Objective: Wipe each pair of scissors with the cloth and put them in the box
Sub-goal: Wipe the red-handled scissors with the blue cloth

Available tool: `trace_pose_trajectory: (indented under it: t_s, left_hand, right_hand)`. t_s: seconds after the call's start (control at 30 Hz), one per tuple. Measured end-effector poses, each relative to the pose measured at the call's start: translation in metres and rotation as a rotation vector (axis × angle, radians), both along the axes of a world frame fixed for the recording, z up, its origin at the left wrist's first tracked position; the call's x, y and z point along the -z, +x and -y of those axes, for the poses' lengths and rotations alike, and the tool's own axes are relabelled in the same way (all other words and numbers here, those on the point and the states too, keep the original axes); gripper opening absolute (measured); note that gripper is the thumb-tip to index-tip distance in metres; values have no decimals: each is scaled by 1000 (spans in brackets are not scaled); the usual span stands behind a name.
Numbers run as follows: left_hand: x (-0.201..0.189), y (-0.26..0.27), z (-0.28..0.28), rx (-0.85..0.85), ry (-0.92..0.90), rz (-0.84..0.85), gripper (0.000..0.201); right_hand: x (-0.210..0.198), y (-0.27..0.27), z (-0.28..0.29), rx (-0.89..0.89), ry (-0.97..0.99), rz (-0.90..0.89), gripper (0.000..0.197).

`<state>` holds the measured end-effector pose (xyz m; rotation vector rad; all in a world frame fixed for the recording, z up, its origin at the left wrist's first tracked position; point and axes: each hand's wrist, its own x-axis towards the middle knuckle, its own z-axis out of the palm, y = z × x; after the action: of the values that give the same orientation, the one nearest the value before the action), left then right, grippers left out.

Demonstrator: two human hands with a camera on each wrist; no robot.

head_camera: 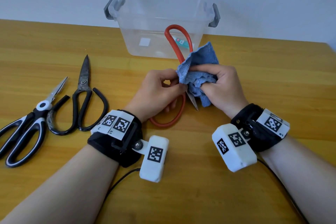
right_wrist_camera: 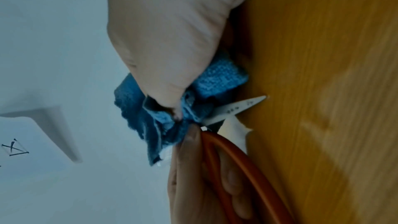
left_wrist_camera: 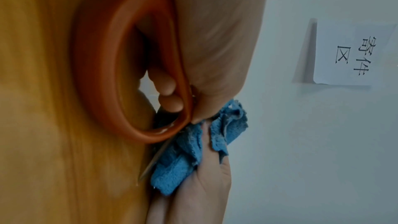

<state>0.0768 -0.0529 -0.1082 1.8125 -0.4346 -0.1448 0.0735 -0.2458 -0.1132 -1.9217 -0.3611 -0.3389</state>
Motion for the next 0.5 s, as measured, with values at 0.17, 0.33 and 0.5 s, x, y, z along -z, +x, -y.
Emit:
trace_pose_trajectory:
  t_s: [0.17, 0.33, 0.5]
  left_hand:
    - [0, -1, 0, 4, 1, 9, 21]
    - [-1, -1, 2, -3, -24, 2, 14]
    - [1, 2, 1, -64, -18, 1, 18]
  right_hand:
    - [-3, 0, -1, 53, 4, 50, 52]
    - [2, 13, 7, 293, 160, 81, 44]
    - [4, 13, 7, 261, 208, 89, 45]
